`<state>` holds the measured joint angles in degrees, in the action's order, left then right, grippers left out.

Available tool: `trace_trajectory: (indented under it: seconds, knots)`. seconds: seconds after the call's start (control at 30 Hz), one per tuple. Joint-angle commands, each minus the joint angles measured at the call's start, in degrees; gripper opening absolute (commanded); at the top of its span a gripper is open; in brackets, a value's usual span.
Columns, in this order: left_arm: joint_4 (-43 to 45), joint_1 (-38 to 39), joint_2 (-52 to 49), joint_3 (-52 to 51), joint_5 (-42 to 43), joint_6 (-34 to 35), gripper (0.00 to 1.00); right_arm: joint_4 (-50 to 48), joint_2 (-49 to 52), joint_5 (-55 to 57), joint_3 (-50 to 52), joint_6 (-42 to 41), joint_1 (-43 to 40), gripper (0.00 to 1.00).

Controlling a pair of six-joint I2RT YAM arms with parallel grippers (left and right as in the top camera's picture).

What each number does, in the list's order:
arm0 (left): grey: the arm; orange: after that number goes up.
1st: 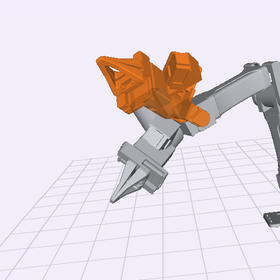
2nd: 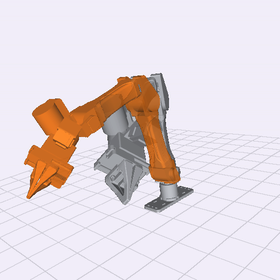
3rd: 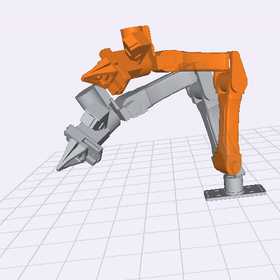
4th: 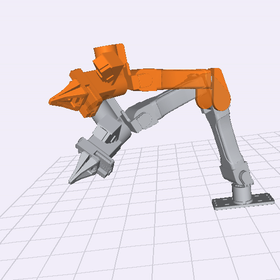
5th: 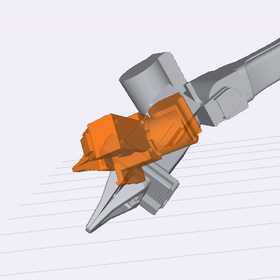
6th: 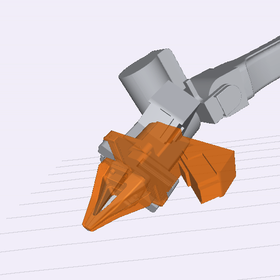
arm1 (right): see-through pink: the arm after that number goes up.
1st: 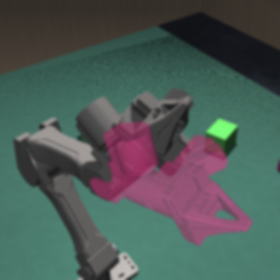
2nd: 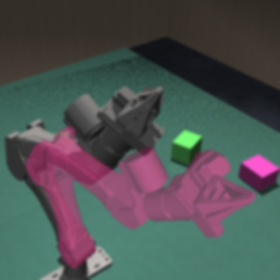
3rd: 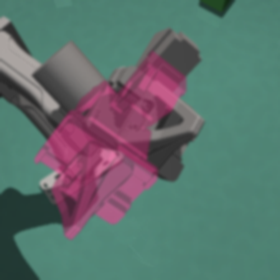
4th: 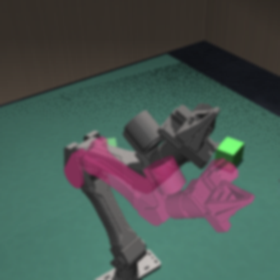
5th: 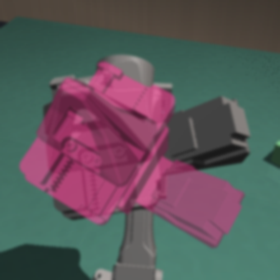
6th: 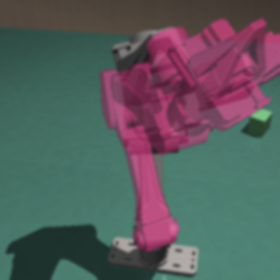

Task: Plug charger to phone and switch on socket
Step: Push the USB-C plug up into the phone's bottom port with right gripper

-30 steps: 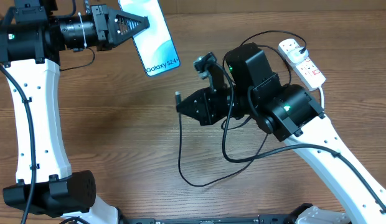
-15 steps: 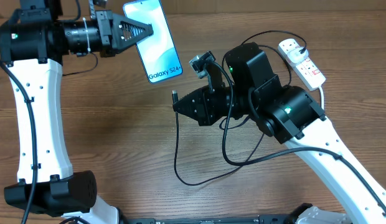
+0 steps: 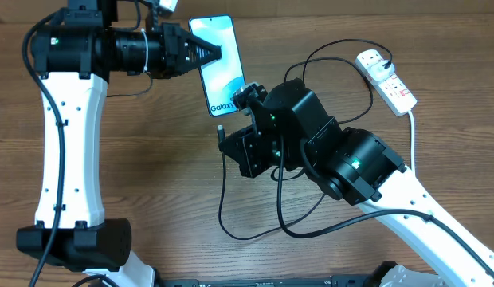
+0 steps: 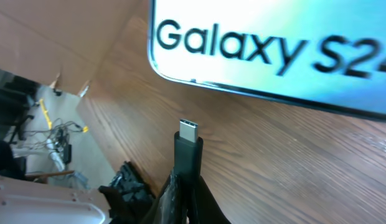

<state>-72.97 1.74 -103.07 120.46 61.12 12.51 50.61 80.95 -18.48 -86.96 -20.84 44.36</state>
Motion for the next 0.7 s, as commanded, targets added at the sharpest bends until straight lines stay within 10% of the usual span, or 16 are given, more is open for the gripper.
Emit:
trace_trajectory:
  seconds: [0.0, 0.67]
  knots:
    - [-0.59, -0.70, -0.44, 0.66, 1.53, -2.27, 0.04, 0.33, -1.33, 3.17, -0.90, -0.11, -1.03, 0.04]
    - [-2.43, -1.07, -0.44, 0.66, 4.83, -3.54, 0.04, -1.29, -1.31, 3.23, -0.87, -0.90, -1.07, 0.04]
